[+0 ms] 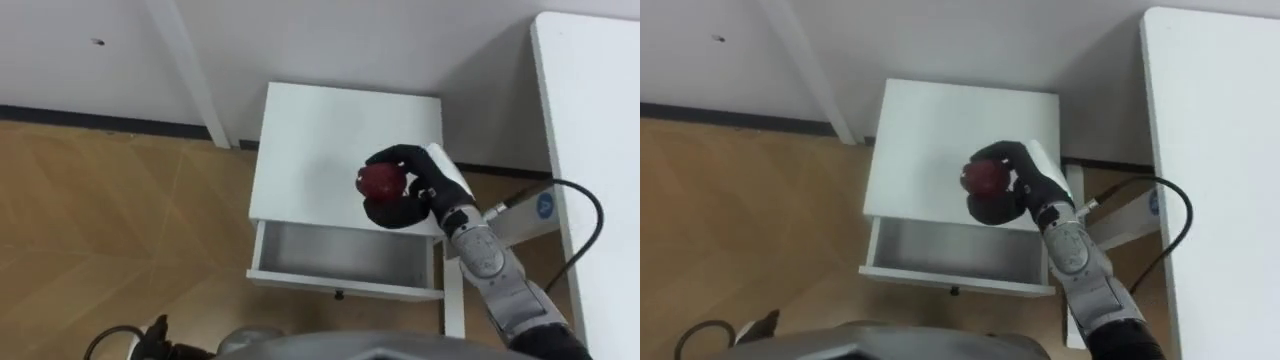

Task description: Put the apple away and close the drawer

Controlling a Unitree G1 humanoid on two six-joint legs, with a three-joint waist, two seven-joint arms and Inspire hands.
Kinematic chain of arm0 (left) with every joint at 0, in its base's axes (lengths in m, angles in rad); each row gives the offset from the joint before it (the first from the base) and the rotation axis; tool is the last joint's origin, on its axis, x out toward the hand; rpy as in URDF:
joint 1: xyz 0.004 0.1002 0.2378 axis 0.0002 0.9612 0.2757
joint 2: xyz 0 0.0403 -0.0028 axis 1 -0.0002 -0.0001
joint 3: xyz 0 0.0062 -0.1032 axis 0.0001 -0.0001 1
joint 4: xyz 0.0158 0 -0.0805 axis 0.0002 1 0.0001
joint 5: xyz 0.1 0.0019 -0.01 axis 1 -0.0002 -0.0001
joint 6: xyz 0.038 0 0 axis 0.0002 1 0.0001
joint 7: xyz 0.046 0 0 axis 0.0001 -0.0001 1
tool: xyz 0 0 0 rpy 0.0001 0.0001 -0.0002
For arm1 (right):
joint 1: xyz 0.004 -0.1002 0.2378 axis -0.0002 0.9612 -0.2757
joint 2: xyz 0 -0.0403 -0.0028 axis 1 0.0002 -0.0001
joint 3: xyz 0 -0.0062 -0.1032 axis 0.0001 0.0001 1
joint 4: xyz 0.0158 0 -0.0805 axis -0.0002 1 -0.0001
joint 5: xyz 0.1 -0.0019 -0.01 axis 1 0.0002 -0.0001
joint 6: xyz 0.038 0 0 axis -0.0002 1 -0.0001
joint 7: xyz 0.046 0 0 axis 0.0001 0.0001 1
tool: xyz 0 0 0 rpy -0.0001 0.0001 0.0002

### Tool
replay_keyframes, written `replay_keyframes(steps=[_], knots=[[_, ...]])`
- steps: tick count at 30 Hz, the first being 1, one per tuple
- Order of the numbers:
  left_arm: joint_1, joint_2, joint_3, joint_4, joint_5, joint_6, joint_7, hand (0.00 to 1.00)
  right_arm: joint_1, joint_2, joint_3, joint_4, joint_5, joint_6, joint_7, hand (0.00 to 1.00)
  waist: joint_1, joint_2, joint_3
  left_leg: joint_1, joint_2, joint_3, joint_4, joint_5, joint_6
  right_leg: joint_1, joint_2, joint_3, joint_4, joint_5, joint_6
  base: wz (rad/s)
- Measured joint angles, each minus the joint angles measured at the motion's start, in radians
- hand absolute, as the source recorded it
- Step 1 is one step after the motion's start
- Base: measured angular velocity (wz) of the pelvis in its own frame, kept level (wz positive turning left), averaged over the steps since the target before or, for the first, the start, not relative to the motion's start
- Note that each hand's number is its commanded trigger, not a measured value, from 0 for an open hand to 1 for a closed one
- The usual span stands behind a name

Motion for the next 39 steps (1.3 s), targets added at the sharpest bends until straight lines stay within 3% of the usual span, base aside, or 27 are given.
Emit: replay_keyframes(steps=[2, 5, 13, 15, 16, 17, 18, 19, 20, 21, 22, 23, 24, 25, 28, 30, 39], knots=[[0.002, 0.002, -0.006, 0.0, -0.001, 0.001, -0.008, 0.0, -0.003, -0.001, 0.0, -0.009, -0.021, 0.0, 0.015, 1.0, 0.0, -0.008, -0.0025, -0.005, 0.0, -0.024, 0.0, 0.0, 0.0, 0.001, 0.001, -0.004, 0.001, 0.0, 0.0, 0.25], [0.003, 0.002, -0.008, 0.0, 0.0, 0.004, -0.009, 0.0, -0.001, 0.001, 0.0, -0.009, -0.028, 0.01, 0.033, 1.0, 0.001, -0.017, 0.0024, -0.006, -0.001, -0.044, 0.0, 0.0, 0.0, 0.0, 0.002, 0.001, 0.001, 0.0, 0.0, 0.16], [-0.005, 0.012, -0.027, -0.006, -0.003, 0.016, -0.003, 0.0, 0.017, -0.001, 0.006, 0.049, -0.025, 0.032, 0.034, 1.0, 0.001, -0.034, 0.0055, -0.006, -0.002, -0.061, -0.002, 0.0, 0.0, -0.003, 0.001, 0.0, 0.005, 0.0, 0.0, -0.02], [-0.011, 0.013, -0.029, -0.005, -0.003, 0.016, -0.002, 0.0, 0.019, -0.002, 0.008, 0.066, -0.025, 0.033, 0.034, 1.0, 0.0, -0.032, 0.0073, 0.001, 0.0, -0.093, -0.003, 0.0, 0.0, -0.021, 0.003, -0.005, 0.035, -0.009, -0.002, -0.18], [-0.017, 0.017, -0.031, -0.006, -0.002, 0.013, -0.001, 0.0, 0.02, 0.0, 0.012, 0.075, -0.026, 0.033, 0.034, 1.0, 0.003, -0.03, 0.0097, 0.007, 0.004, -0.155, -0.006, 0.0, 0.0, -0.048, 0.024, 0.007, 0.03, -0.03, -0.013, -0.53], [-0.016, 0.028, -0.025, -0.009, -0.001, 0.01, 0.003, 0.0, 0.013, 0.004, 0.023, 0.069, -0.028, 0.032, 0.035, 1.0, 0.007, -0.041, 0.0092, 0.0, 0.007, -0.185, 0.0, -0.001, -0.003, -0.083, 0.061, 0.028, -0.059, 0.011, -0.055, -0.53], [-0.013, 0.029, -0.024, -0.005, -0.001, 0.009, 0.004, 0.0, 0.01, 0.0, 0.03, 0.062, -0.028, 0.031, 0.034, 1.0, 0.002, -0.043, 0.0134, -0.007, 0.009, -0.186, 0.009, -0.006, -0.01, -0.095, 0.072, 0.025, -0.072, 0.069, -0.073, -0.17], [-0.013, 0.023, -0.027, 0.001, -0.001, 0.007, 0.001, 0.0, 0.011, -0.002, 0.033, 0.062, -0.028, 0.033, 0.031, 1.0, -0.034, -0.036, 0.0104, -0.03, 0.017, -0.155, 0.053, -0.011, -0.053, -0.082, 0.064, 0.006, -0.056, 0.087, -0.081, 0.33], [-0.015, 0.02, -0.031, -0.001, -0.003, 0.002, -0.002, 0.0, 0.013, -0.002, 0.039, 0.072, -0.027, 0.035, 0.028, 1.0, -0.054, -0.04, 0.0113, -0.055, 0.019, -0.102, 0.05, -0.018, -0.08, -0.072, 0.047, 0.047, -0.052, 0.087, -0.08, 0.63], [-0.03, 0.028, -0.045, -0.005, -0.002, -0.007, -0.001, 0.0, 0.014, -0.009, 0.03, 0.075, -0.027, 0.043, 0.029, 1.0, -0.056, -0.045, 0.0141, -0.097, 0.029, -0.072, -0.008, 0.009, -0.081, -0.071, 0.036, 0.081, -0.05, 0.084, -0.076, 0.54], [-0.032, 0.036, -0.055, -0.009, -0.002, -0.009, -0.001, 0.0, 0.013, -0.016, 0.028, 0.078, -0.027, 0.045, 0.028, 0.87, -0.054, -0.047, 0.0143, -0.118, 0.041, -0.049, -0.021, 0.068, -0.047, -0.07, 0.032, 0.085, -0.046, 0.076, -0.063, 0.28], [-0.027, 0.048, -0.069, -0.011, 0.0, -0.008, 0.0, 0.0, 0.014, -0.022, 0.033, 0.088, -0.027, 0.044, 0.034, 0.65, -0.042, -0.051, 0.0114, -0.108, 0.032, -0.02, -0.01, 0.08, -0.044, -0.067, 0.021, 0.077, -0.041, 0.06, -0.039, 0.08], [-0.027, 0.048, -0.068, -0.008, 0.002, -0.005, 0.0, 0.0, 0.017, -0.021, 0.033, 0.088, -0.027, 0.042, 0.039, 0.22, -0.035, -0.051, 0.0117, -0.101, 0.028, -0.024, -0.009, 0.08, -0.043, -0.062, 0.017, 0.062, -0.039, 0.057, -0.034, 0.0], [-0.023, 0.047, -0.067, -0.008, 0.021, 0.001, -0.003, 0.0, 0.022, -0.021, 0.033, 0.089, -0.028, 0.041, 0.049, 0.0, -0.026, -0.047, 0.0145, -0.085, 0.023, -0.025, -0.009, 0.08, -0.043, -0.057, 0.014, 0.039, -0.035, 0.056, -0.033, 0.0], [-0.01, 0.026, -0.065, -0.007, 0.065, 0.008, -0.012, 0.0, 0.017, -0.021, 0.03, 0.09, -0.043, 0.041, 0.064, 0.0, -0.02, -0.036, 0.0127, -0.075, 0.012, -0.025, -0.01, 0.075, -0.036, -0.042, 0.008, 0.028, -0.032, 0.053, -0.029, -0.04], [-0.012, 0.015, -0.064, -0.007, 0.07, 0.013, -0.016, 0.0, 0.017, -0.021, 0.031, 0.097, -0.052, 0.041, 0.066, 0.0, -0.019, -0.025, 0.0179, -0.076, 0.01, -0.025, -0.011, 0.068, -0.024, -0.044, 0.008, 0.027, -0.031, 0.05, -0.024, -0.03], [-0.013, 0.007, -0.064, 0.001, 0.086, 0.025, -0.022, 0.0, 0.036, -0.016, 0.031, 0.121, -0.115, 0.045, 0.096, 0.0, -0.011, -0.015, 0.0091, -0.094, 0.003, -0.023, 0.009, 0.059, -0.019, -0.047, 0.005, 0.024, -0.028, 0.049, -0.023, -0.03]])
